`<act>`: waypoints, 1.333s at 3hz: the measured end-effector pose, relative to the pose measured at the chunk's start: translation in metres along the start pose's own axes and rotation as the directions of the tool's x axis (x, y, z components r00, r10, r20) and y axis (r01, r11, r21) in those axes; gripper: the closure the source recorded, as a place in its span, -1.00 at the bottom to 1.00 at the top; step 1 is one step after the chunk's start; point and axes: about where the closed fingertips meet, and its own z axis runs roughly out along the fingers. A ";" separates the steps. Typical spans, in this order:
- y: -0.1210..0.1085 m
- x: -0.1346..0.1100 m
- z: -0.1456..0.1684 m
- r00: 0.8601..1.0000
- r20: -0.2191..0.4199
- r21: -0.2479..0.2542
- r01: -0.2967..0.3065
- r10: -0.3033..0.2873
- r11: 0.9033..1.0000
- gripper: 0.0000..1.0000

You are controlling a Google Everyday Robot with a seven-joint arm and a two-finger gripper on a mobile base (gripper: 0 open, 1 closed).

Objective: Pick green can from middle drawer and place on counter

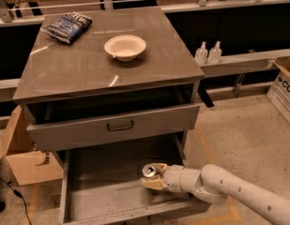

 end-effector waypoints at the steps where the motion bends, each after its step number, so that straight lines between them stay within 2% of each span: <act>1: -0.013 -0.020 -0.053 1.000 -0.008 0.100 -0.029 0.030 0.995 1.00; 2: -0.027 -0.054 -0.119 0.999 -0.023 0.184 -0.030 0.035 0.983 1.00; 3: -0.049 -0.090 -0.188 0.996 0.029 0.220 -0.093 0.089 0.971 1.00; 4: -0.039 -0.103 -0.192 0.996 0.039 0.154 -0.085 0.079 0.984 1.00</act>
Offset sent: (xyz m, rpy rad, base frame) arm 0.0014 -0.1698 0.1604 -0.1348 -0.0308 -0.2512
